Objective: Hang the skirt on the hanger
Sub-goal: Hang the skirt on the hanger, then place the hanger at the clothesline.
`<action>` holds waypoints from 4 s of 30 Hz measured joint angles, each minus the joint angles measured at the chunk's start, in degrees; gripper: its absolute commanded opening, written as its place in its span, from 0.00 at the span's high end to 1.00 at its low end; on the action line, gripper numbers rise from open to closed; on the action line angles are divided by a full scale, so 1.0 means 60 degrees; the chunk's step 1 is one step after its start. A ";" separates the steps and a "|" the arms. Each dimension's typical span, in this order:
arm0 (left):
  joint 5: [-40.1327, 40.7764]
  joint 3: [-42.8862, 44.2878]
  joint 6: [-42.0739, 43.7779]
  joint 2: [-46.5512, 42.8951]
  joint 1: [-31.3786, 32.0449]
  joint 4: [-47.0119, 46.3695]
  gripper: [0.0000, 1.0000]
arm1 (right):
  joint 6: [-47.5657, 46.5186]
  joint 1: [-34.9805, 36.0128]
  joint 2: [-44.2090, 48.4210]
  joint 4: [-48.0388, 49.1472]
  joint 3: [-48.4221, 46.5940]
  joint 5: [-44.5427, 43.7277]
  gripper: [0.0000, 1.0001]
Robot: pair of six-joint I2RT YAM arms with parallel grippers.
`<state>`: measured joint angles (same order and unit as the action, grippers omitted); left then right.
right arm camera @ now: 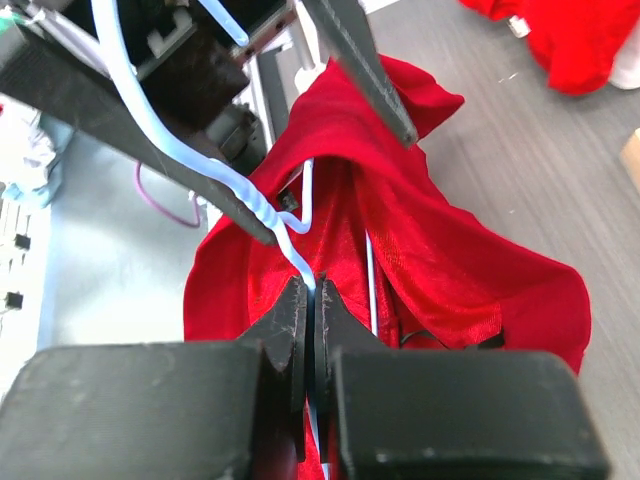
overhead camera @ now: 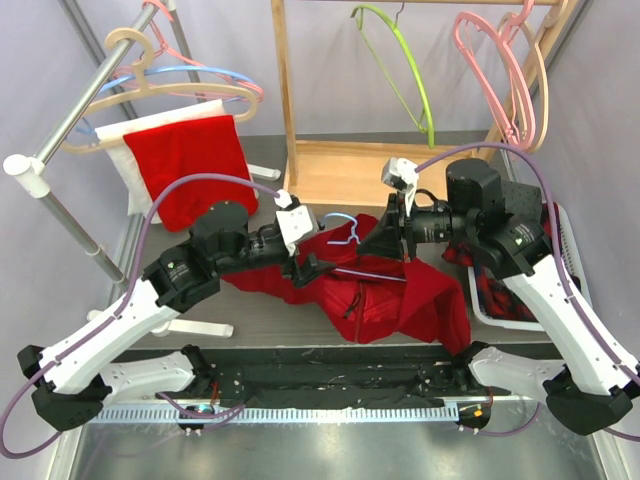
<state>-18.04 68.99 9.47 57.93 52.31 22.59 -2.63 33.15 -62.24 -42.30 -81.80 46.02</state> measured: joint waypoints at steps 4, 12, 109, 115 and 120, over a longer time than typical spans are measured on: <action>-0.0237 0.0000 0.0022 0.0004 -0.0004 0.0000 0.28 | -0.0055 0.0000 0.0146 -0.0004 0.0415 0.0280 0.99; -0.1297 0.0135 0.0189 0.0386 -0.0193 0.0131 0.57 | -0.0149 0.0000 0.0157 -0.0044 0.0900 0.0714 0.99; 0.8298 -0.0572 -0.3282 -0.1188 -0.0408 0.0350 0.00 | 0.1530 0.0000 -0.3759 0.3330 -0.3883 -0.9956 0.99; 0.8324 -0.0769 -0.3308 -0.1198 -0.0408 0.0346 0.00 | 0.1468 0.0000 -0.4193 0.3956 -0.4652 -1.0072 0.99; 0.8324 -0.0907 -0.3351 -0.1228 -0.0408 0.0331 0.00 | 0.1464 0.0000 -0.4207 0.4466 -0.4932 -1.0072 0.99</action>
<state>31.90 63.55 -10.63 50.57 49.87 24.58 6.15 33.15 -87.48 -15.51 -111.39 -14.41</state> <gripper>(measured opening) 0.996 0.052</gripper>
